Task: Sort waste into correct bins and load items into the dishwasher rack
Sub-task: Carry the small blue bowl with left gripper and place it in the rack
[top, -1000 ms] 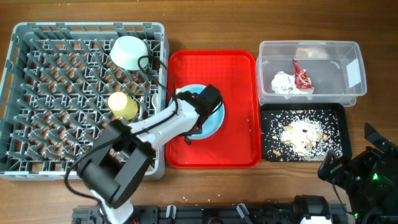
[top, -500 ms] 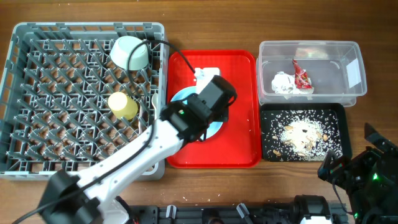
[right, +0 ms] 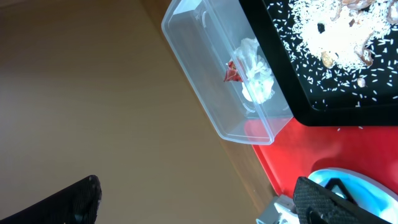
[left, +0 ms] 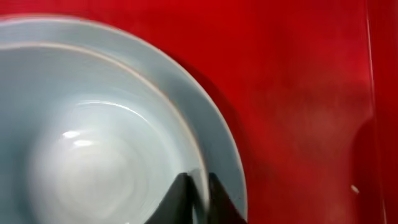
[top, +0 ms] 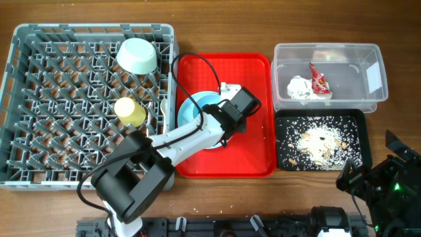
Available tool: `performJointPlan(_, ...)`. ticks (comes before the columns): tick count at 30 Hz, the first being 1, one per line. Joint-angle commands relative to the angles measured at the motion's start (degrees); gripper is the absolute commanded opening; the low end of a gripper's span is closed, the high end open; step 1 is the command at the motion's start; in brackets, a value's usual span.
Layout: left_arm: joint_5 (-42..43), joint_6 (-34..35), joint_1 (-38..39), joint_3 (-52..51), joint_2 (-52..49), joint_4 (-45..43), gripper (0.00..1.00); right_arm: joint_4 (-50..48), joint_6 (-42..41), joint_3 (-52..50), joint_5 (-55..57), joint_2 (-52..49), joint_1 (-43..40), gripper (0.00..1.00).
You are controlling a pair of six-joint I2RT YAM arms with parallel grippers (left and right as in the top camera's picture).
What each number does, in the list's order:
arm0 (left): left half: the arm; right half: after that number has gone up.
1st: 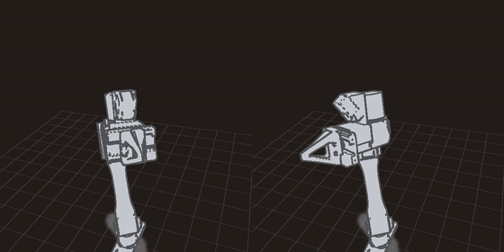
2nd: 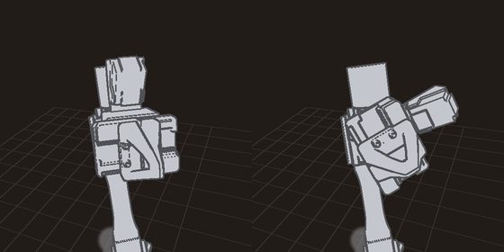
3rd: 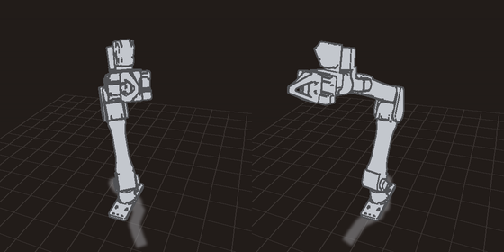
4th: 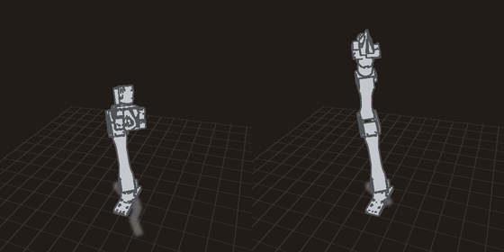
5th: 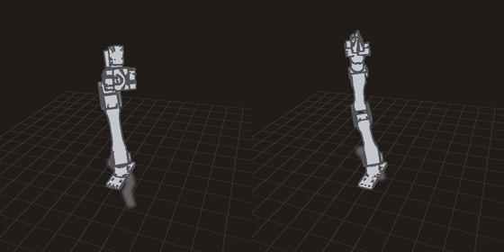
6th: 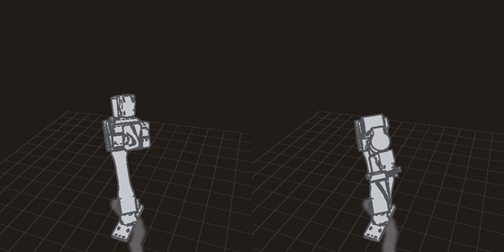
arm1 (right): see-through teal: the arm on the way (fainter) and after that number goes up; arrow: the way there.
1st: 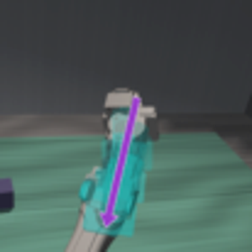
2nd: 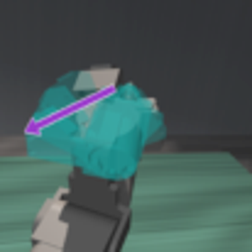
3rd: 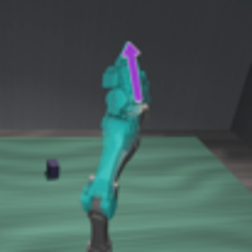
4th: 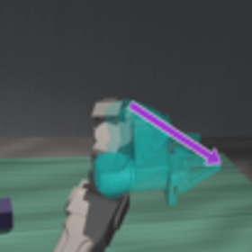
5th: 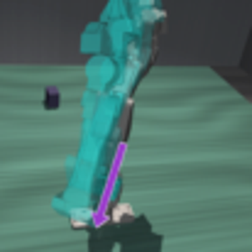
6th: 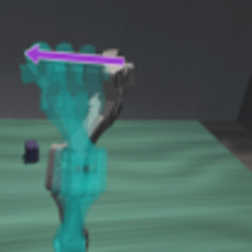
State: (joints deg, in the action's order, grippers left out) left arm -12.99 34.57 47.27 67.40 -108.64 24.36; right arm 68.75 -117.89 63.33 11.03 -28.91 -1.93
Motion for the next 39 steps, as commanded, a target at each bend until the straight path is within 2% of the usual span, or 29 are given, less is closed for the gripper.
performJointPlan(1, -0.35, 0.15, 0.13, 0.13, 0.79, 0.26, 0.04, -0.04, -0.81, -0.2, 0.98, 0.15, 0.02, 1.0)
performJointPlan(6, 3.56, 0.17, 0.13, 3.69, 12.59, 6.69, 0.04, -0.04, -0.79, -0.2, 0.98, 0.15, 0.02, 1.0)
performJointPlan(10, 11.32, 0.39, -2.45, 8.81, 29.9, 15.21, 0.04, -0.04, -0.79, -0.2, 1.01, 0.15, 0.02, 1.0)
performJointPlan(14, 22.47, 0.57, -13.94, 8.81, 41.57, 24.02, 0.04, -0.04, -0.79, -0.2, 0.98, 0.15, 0.02, 1.0)
performJointPlan(17, 27.76, 0.07, -23.43, 8.79, 44.17, 31.47, 0.04, -0.04, -0.79, -0.2, 0.98, 0.15, 0.02, 1.0)
performJointPlan(18, 33.24, -2.89, -28.13, 8.76, 44.24, 34.4, 0.04, -0.04, -0.81, -0.2, 0.98, 0.15, 0.02, 1.0)
performJointPlan(22, 53.0, -13.94, -39.06, 8.68, 42.69, 39.47, 0.04, -0.04, -0.81, -0.2, 0.98, 0.15, 0.02, 1.0)
performJointPlan(26, 72.5, -25.55, -45.59, 8.68, 40.7, 44.0, 0.04, -0.04, -0.79, -0.2, 0.98, 0.15, 0.02, 1.0)
performJointPlan(27, 74.97, -28.94, -46.86, 8.68, 40.35, 46.58, 0.04, -0.04, -0.81, -0.2, 0.98, 0.15, 0.02, 1.0)
performJointPlan(33, 74.93, -35.85, -49.03, 8.68, 40.28, 55.69, 0.04, -0.04, -0.79, -0.2, 0.98, 0.15, 0.02, 1.0)
performJointPlan(39, 74.88, -38.95, -50.88, 8.52, 41.2, 62.05, 0.04, -0.04, -0.79, -0.2, 0.98, 0.15, 0.02, 1.0)
